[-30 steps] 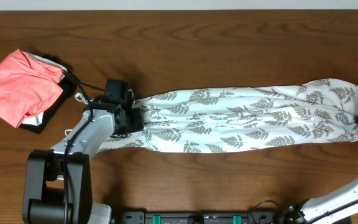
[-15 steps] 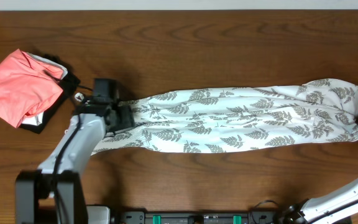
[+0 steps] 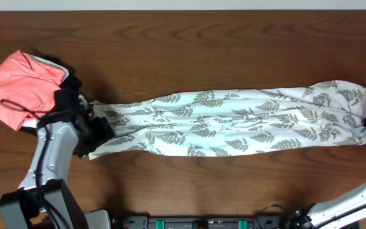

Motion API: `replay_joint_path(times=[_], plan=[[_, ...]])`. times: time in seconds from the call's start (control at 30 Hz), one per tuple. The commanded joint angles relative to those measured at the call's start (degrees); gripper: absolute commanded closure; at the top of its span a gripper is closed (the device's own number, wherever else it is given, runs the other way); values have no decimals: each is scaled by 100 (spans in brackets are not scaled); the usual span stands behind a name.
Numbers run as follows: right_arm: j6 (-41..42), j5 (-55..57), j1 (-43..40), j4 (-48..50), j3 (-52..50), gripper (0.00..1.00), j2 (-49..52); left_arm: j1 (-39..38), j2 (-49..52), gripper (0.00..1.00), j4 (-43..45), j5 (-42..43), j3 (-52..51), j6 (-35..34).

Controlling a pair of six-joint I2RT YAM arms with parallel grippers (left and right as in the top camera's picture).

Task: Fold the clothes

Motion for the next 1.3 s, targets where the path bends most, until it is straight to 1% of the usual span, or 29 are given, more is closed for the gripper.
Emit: replay_joint_path(times=[0.0, 0.03, 0.1, 0.2, 0.27, 0.43, 0.57, 0.73, 0.8, 0.9, 0.93, 1.0, 1.13, 1.23, 1.27], plan=[[-52, 50, 52, -39, -111, 95, 186, 426, 42, 24, -81, 245, 42, 114], [-52, 50, 52, -39, -111, 95, 186, 542, 44, 21, -52, 247, 42, 146], [-70, 48, 50, -39, -111, 95, 186, 702, 57, 21, 37, 310, 42, 264], [-70, 50, 52, -42, -111, 95, 186, 767, 168, 20, 247, 946, 42, 903], [-70, 48, 52, -48, -111, 95, 186, 767, 315, 20, 295, 1176, 42, 1139], [-70, 48, 52, -76, -111, 95, 186, 767, 931, 20, 391, 1261, 42, 1200], [-70, 48, 52, -76, -111, 95, 186, 767, 1438, 20, 743, 1784, 42, 1305], [-70, 48, 52, -83, -111, 95, 186, 769, 1631, 21, 968, 1814, 42, 1305], [-70, 50, 52, -83, -111, 95, 186, 767, 1628, 25, 975, 1814, 44, 1305], [-70, 50, 52, -79, -111, 95, 186, 767, 1628, 43, 997, 1812, 42, 1303], [-70, 50, 52, -79, -111, 95, 186, 767, 1628, 45, 1016, 1812, 42, 1303], [-72, 50, 52, -79, -111, 95, 186, 767, 1628, 43, 1088, 1812, 42, 1300], [-72, 50, 52, -81, -111, 95, 186, 767, 1628, 31, 1161, 1812, 44, 1255], [-72, 50, 52, -87, -111, 94, 186, 791, 1606, 25, 1108, 1812, 55, 1217], [-72, 50, 52, -90, -111, 94, 186, 826, 1554, 24, 1095, 1810, 55, 1143]])
